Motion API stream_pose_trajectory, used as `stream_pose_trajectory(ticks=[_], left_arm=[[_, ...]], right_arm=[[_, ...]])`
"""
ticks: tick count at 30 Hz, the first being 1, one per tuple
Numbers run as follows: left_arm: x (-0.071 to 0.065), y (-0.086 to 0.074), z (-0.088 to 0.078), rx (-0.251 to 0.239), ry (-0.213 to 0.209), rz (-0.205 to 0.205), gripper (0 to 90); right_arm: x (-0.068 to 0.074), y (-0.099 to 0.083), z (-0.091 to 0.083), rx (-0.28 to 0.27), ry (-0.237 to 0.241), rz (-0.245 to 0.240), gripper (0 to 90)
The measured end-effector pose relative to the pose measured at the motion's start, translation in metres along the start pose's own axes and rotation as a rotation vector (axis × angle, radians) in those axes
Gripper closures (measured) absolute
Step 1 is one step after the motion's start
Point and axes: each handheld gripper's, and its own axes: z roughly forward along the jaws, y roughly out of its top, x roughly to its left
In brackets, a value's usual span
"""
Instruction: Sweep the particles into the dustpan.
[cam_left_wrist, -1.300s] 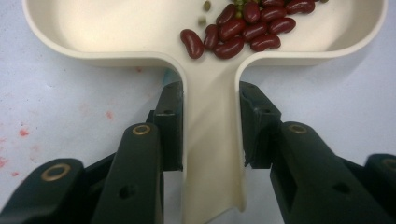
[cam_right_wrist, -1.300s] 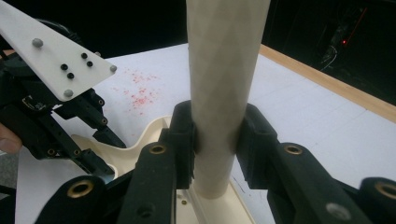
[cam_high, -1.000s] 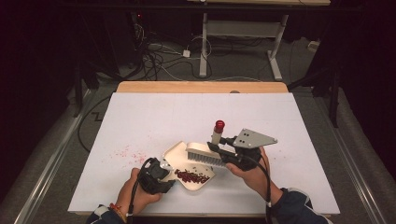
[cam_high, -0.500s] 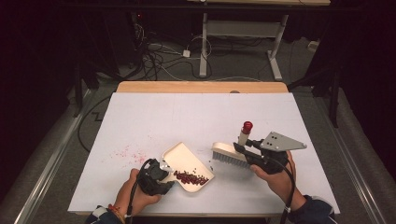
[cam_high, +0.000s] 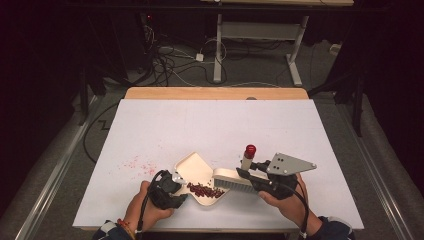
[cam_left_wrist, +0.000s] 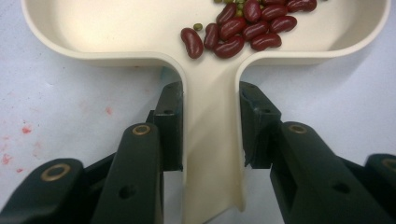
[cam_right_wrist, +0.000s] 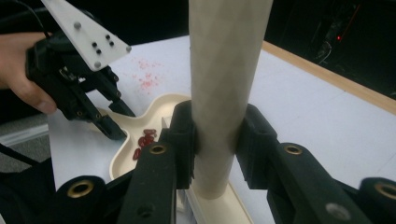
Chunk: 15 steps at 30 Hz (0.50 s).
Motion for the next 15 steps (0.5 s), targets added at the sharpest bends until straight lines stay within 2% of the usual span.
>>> stream_pose_trajectory(ticks=[4,5,6,11,12,15], left_arm=[[0.000,0.000,0.000,0.000,-0.001,0.000,63.8],[0.000,0.000,0.000,0.000,-0.001,0.000,63.8],[0.000,0.000,0.000,0.001,0.000,0.001,63.8],[0.000,0.000,-0.002,0.006,-0.001,0.005,63.8],[0.000,0.001,-0.003,0.005,-0.002,0.006,63.8],[-0.001,0.000,-0.005,0.004,0.001,0.006,63.8]], right_arm=[[-0.009,0.001,-0.010,-0.027,-0.054,0.006,70.3],[-0.009,0.001,-0.010,-0.027,-0.054,0.006,70.3],[-0.016,0.001,-0.014,-0.010,-0.095,-0.009,70.3],[-0.025,-0.004,-0.017,0.030,-0.102,0.009,70.3],[-0.025,-0.007,-0.015,0.056,-0.108,0.002,70.3],[-0.023,-0.007,-0.013,0.076,-0.072,-0.002,70.3]])
